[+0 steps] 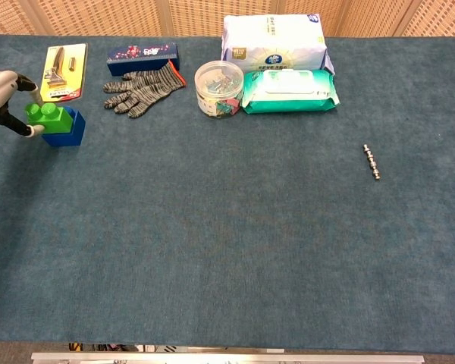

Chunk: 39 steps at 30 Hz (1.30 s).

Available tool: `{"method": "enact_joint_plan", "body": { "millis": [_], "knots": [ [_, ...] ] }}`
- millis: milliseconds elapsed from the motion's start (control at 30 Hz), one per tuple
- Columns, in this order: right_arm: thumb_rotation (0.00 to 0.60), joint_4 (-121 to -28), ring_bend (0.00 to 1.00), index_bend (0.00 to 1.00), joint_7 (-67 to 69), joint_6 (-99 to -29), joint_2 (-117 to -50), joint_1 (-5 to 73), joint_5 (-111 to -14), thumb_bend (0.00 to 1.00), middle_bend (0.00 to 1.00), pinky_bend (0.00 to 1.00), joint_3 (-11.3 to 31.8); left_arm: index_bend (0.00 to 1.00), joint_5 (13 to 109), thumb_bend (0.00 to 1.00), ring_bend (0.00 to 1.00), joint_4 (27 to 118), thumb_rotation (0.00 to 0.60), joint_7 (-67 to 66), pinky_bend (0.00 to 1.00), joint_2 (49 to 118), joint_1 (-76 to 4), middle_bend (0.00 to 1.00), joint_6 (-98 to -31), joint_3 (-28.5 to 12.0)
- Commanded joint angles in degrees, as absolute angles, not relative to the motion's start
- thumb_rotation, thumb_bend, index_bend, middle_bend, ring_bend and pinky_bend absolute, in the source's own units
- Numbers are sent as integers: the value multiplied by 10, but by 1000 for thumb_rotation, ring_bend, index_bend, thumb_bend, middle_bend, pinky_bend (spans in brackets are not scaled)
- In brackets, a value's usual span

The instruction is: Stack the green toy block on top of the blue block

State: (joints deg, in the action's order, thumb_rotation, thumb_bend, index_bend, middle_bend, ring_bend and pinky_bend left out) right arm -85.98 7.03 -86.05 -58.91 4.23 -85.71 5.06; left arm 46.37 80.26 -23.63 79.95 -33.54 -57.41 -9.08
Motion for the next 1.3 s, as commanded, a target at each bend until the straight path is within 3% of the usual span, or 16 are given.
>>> {"method": "enact_joint_plan", "body": {
  "millis": [33,500,667,800,1000,1300],
  "knots": [
    [600,-859,425,503,71,-861,-589,42,-857,212,515,470,51,534,462,287,180,803,600,-240,109,802,-337,224,-575,-91],
    [600,-853,425,503,77,-860,-590,41,-856,212,515,470,50,512,453,287,179,795,600,-242,109,810,-338,223,-571,-92],
    [600,-853,425,503,78,-860,-590,41,-856,213,515,470,51,289,462,286,175,813,600,-231,109,796,-334,191,-573,-93],
    [600,-852,425,503,79,-860,-590,41,-857,213,515,470,50,245,463,286,174,824,600,-225,109,787,-332,180,-570,-93],
    [600,-850,425,503,81,-861,-590,40,-857,213,515,470,50,263,463,286,174,832,600,-225,109,784,-331,182,-572,-92],
    [600,-848,425,503,84,-861,-590,39,-855,213,515,470,50,447,459,287,174,825,600,-229,109,792,-334,204,-574,-92]
  ]
}}
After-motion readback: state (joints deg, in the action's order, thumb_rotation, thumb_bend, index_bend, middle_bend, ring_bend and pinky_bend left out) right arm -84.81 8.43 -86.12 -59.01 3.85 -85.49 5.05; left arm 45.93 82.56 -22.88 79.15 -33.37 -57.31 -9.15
